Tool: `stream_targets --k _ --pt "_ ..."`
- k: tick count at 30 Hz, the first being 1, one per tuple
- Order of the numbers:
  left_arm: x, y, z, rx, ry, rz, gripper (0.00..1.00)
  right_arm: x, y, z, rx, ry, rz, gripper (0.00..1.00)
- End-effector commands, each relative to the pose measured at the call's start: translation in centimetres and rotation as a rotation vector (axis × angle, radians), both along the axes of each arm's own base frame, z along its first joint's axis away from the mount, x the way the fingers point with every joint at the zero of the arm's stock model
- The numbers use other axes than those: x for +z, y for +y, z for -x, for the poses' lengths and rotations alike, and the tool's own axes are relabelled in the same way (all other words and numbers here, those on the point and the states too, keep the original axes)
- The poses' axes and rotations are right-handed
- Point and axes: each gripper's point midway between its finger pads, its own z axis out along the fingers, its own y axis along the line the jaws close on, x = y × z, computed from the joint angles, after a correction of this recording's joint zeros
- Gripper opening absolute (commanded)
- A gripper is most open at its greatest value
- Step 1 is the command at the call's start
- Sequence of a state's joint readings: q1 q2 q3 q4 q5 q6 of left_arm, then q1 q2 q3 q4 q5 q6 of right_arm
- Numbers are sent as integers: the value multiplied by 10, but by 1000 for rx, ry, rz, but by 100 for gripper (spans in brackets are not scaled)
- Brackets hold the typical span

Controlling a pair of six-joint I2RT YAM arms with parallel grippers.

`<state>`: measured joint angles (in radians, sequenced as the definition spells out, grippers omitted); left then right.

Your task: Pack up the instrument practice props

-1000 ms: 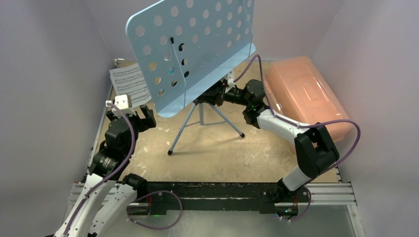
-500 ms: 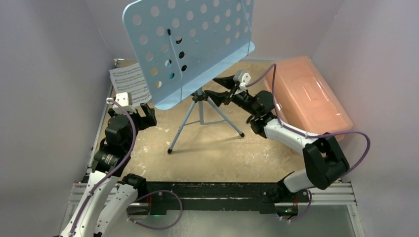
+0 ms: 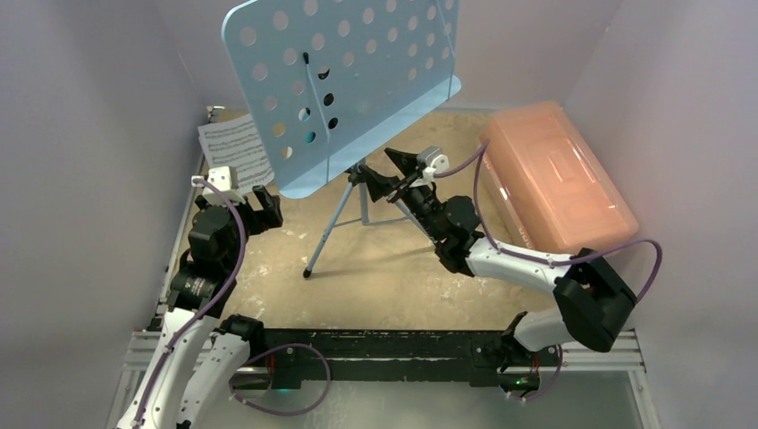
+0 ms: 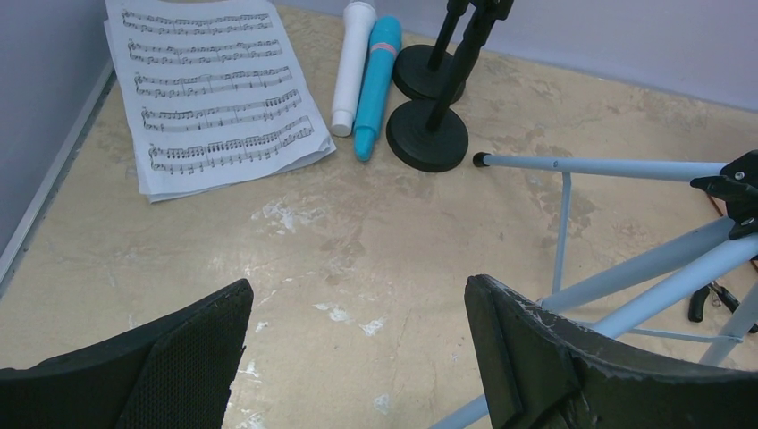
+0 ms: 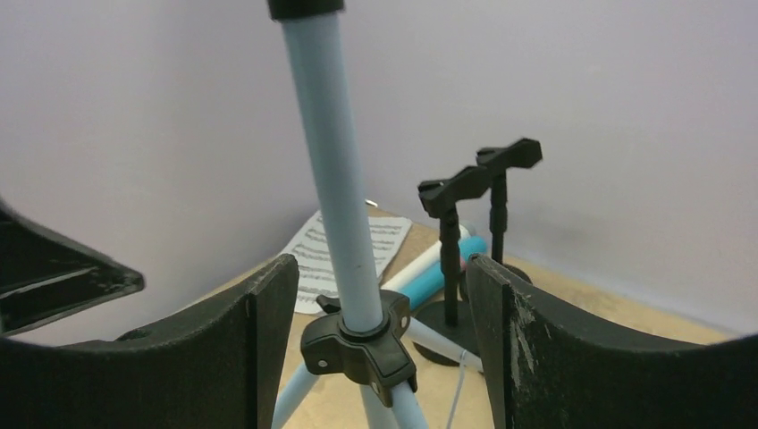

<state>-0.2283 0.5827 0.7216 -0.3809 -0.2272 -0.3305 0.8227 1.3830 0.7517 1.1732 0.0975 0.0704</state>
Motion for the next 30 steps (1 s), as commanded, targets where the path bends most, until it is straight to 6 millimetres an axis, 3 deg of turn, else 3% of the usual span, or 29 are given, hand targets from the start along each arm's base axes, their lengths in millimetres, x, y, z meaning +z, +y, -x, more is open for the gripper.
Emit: stream_targets --k 1,11,13,16,20,24,30 --pt "11 -2 -2 -7 -48 23 88 18 -1 -14 -129 18 -90 72" --pt "11 -1 -3 -6 -47 25 88 -5 14 -46 -250 100 -110 64" --pt "10 0 -2 -2 -45 25 88 -14 15 -54 -288 99 -92 56" --pt "10 0 -2 -3 -43 25 88 -19 18 -54 -283 88 -51 38" --pt "9 0 -3 -2 -42 23 88 -9 13 -50 -239 51 -39 16" --pt "8 -2 -3 -9 -36 23 88 5 9 -48 -89 -14 1 2" --pt "7 -1 -3 -8 -34 24 88 22 10 -30 117 -133 89 0"
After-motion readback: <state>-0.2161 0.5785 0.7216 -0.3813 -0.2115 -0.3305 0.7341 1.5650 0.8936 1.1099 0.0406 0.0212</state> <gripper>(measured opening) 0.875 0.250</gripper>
